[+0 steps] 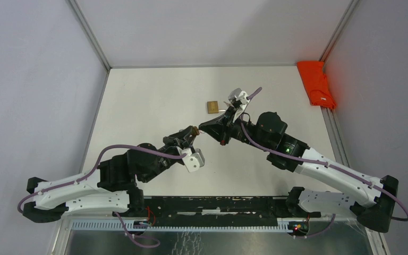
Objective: Unlock with the key
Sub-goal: Unlock the lock.
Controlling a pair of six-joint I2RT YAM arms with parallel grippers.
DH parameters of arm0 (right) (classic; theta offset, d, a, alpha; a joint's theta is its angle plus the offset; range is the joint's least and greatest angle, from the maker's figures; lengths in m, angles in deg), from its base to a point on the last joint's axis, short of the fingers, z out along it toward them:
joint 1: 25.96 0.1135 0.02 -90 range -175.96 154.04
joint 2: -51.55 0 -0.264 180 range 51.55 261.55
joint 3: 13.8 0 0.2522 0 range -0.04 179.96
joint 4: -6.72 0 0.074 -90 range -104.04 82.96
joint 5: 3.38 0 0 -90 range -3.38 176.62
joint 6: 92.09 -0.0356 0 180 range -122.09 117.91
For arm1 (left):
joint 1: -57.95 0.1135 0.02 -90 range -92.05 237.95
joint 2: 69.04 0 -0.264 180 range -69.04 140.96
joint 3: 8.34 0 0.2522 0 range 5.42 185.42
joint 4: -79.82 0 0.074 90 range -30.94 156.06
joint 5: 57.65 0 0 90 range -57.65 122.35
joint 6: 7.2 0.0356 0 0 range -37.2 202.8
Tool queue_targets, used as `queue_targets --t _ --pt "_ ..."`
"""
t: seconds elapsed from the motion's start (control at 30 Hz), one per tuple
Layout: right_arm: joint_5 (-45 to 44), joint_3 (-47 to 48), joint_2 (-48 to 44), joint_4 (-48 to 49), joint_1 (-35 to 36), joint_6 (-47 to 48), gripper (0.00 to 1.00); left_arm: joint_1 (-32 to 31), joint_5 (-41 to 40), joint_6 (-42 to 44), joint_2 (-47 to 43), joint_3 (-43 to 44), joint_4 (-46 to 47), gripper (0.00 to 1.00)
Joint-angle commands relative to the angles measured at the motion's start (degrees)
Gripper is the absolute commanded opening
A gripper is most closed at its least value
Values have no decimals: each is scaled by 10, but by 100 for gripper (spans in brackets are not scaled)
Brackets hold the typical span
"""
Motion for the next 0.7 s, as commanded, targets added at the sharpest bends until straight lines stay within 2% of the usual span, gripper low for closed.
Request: queue_targets --t 0.0,0.67 --pt "-3 11 4 17 4 4 0 -2 3 -24 -2 32 36 2" --pt "9 6 26 30 27 -7 0 -2 -15 -51 32 50 54 2"
